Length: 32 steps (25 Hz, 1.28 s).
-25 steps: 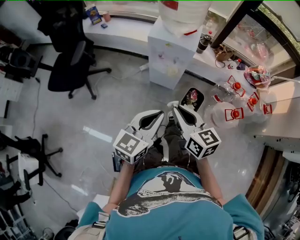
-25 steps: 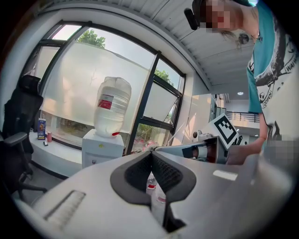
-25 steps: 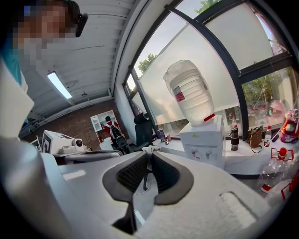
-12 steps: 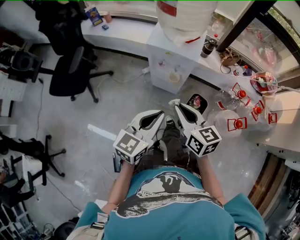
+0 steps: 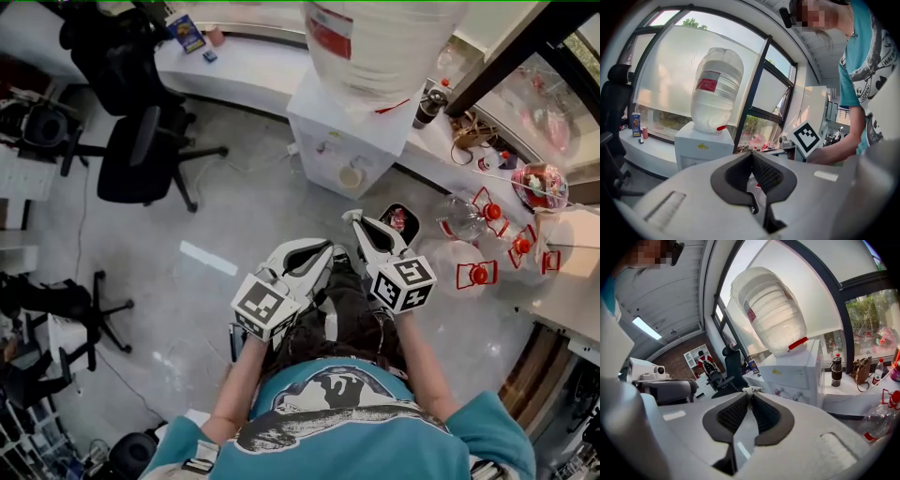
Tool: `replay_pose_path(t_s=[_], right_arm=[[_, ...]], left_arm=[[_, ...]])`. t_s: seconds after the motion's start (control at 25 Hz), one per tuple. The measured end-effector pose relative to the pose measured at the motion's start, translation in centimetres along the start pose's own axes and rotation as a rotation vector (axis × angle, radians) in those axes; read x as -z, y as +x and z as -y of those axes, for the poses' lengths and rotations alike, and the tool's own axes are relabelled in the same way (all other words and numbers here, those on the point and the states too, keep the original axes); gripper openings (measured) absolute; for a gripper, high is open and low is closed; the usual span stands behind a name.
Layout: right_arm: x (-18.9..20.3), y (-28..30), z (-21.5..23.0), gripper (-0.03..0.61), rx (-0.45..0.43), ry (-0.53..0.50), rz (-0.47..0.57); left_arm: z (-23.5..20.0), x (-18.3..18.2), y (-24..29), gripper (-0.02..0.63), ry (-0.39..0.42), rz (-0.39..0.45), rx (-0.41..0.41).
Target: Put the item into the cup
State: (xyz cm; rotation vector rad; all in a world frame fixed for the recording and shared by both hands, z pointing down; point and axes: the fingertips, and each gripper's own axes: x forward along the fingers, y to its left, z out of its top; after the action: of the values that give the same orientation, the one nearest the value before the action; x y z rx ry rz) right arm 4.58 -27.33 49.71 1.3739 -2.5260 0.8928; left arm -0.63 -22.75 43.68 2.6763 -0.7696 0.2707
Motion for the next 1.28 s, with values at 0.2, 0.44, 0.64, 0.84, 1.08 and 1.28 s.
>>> replay_pose_path(t_s=[0.2,0.44,0.64,0.84,1.08,1.28], right_arm=[[1.9,3.9,4.3,0.035,0.018,0.027,-0.050],[5.3,8.4,9.0,0.035,0.062,0.021,-0.112],[7.9,11.6,12.7,0.035,0.110,0.020,-0.136],[10.0,14.3,16.1,0.035,0.163,0.038,-0.153],[12.5,16.7,20.0,0.035,0.233,0.087,-0.169],[13.8,18.4,22.1,0.035,0.264,0.100,-0.179]], left_arm=[[-1.6,1.5,2.1,0.012,0.011,-0.024,0.001],[-3.8,3.4,3.5,0.012,-0.032,-0.021,-0.022],[-5.6,5.4,4.0,0.012,-0.064,-0.041,-0.048],[-7.6,6.5,4.5,0.012,-0.071,-0.041,-0.090],[-9.1,8.1,5.2,0.012,-0.095,-0.040,-0.112],[-9.7,9.1,5.8,0.012,-0.084,-0.018,-0.107]])
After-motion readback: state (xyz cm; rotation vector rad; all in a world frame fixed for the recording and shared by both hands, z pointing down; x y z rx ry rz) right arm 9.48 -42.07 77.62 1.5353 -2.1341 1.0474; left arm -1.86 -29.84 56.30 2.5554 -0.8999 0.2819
